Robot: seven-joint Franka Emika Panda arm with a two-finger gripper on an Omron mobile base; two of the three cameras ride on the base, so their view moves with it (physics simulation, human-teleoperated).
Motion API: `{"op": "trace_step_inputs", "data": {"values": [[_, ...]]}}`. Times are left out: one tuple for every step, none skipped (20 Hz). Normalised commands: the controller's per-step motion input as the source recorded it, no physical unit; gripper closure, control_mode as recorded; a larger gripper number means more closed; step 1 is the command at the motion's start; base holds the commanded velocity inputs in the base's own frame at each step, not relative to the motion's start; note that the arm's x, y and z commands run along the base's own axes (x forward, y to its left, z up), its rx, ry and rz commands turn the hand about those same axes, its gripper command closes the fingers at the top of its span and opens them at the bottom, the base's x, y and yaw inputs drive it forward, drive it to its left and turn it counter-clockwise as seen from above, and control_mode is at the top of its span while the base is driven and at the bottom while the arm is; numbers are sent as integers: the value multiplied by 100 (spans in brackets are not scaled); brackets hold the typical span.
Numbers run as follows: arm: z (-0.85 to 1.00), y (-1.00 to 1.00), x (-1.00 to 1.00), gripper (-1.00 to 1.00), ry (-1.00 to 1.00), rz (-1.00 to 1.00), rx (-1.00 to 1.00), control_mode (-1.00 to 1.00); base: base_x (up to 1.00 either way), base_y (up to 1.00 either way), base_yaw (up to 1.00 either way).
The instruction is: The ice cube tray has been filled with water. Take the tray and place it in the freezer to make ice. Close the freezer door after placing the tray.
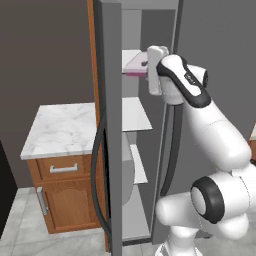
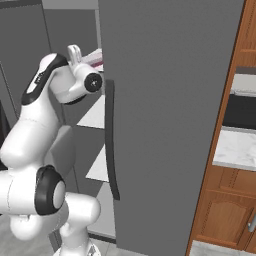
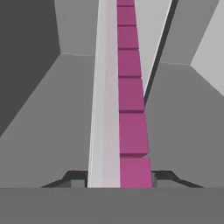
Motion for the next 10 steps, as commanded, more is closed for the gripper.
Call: {"op": "trace_step_inputs", "data": {"values": [[0,4,44,100,3,-3,0,-100,0,0,0],[0,3,44,100,3,-2,0,-100,0,0,0],[0,3,43,100,4,-1,0,-100,0,0,0],[0,3,44,100,5,0,0,-100,0,0,0],[0,2,44,100,5,0,0,-100,0,0,0],[0,1,45,100,6,0,0,-100,0,0,0],[0,0,45,100,6,0,0,-100,0,0,0],[0,0,46,100,7,0,0,-100,0,0,0],[0,0,44,100,7,0,0,-100,0,0,0],[0,0,45,100,7,0,0,-100,0,0,0]]}}
